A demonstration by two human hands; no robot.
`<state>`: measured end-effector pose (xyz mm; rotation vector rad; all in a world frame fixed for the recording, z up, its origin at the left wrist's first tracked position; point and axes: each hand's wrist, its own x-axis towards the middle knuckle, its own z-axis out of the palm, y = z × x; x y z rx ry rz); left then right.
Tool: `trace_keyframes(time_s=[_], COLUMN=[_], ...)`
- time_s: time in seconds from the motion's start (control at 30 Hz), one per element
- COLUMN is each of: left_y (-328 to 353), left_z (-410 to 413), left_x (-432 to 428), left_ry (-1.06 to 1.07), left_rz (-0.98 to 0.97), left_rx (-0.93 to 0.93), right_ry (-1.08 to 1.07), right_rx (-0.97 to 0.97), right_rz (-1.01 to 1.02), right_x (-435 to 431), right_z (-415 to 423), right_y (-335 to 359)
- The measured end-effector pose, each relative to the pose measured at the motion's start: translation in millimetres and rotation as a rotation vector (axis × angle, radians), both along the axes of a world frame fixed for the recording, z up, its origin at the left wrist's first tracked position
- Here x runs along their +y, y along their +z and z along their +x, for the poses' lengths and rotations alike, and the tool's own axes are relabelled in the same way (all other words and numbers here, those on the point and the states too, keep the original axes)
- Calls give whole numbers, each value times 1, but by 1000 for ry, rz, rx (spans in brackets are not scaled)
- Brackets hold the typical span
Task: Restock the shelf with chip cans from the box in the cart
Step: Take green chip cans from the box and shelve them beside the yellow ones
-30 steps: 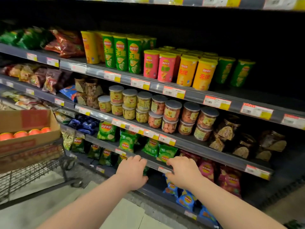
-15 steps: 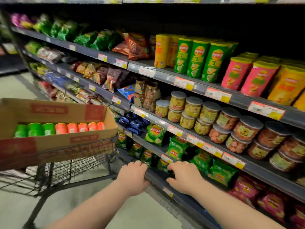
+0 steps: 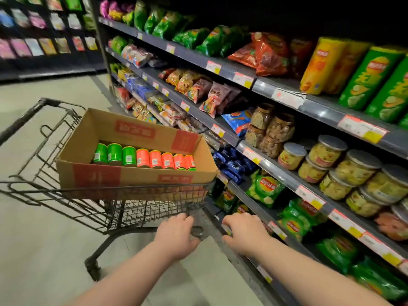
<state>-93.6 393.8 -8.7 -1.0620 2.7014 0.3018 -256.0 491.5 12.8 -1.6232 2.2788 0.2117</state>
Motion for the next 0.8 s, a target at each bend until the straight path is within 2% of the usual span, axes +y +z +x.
trace_keyframes(time_s=[0.4, 0.6, 0.8], left_y=[-8, -5, -4], left_z=[14, -22, -67], left_x=[-91, -148, -193], left_ry=[281, 351, 375], left_rz=[38, 23, 42], left_rx=[6, -42, -73], right_ry=[254, 325, 303], right_rx=[-3, -17, -70], right_rz=[28, 24, 45], right_x=[-134, -201, -257], right_z=[-10, -54, -103], right_y=[-14, -18, -25])
